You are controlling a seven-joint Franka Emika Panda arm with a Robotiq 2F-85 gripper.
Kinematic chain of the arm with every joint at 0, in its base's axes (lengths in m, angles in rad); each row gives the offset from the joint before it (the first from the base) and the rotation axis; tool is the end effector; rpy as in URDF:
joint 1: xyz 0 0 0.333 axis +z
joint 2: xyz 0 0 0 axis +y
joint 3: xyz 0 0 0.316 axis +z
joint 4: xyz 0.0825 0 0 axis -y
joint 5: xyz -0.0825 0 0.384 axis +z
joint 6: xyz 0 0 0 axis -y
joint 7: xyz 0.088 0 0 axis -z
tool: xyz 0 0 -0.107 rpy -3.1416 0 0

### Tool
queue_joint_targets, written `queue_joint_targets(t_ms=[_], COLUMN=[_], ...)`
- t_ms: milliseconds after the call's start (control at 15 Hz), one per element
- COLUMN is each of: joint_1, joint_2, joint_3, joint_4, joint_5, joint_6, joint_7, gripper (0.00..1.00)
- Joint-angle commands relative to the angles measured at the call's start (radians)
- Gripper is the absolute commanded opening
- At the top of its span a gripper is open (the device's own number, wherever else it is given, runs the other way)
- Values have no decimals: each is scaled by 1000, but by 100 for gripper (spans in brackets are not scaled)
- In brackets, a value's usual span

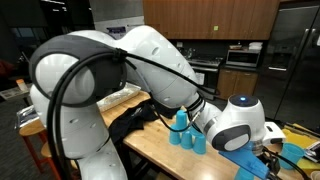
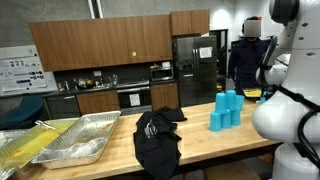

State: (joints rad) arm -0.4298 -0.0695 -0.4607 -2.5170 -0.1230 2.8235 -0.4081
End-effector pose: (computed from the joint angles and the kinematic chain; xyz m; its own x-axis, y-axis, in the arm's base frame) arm 0.3134 -0.3772 0.3408 0.8940 -0.3223 0.3111 -0.3899 -0.9019 0.1859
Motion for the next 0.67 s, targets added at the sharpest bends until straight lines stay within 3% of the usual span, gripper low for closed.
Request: queue_joint_targets(t_ms=[0,600], joint_1=[-7,0], joint_2=[-98,-94], joint_3=[-26,-48], joint_4=[0,17], joint_5=[51,42], joint_6=[3,-3], joint_7=[-42,-14], gripper=[100,100])
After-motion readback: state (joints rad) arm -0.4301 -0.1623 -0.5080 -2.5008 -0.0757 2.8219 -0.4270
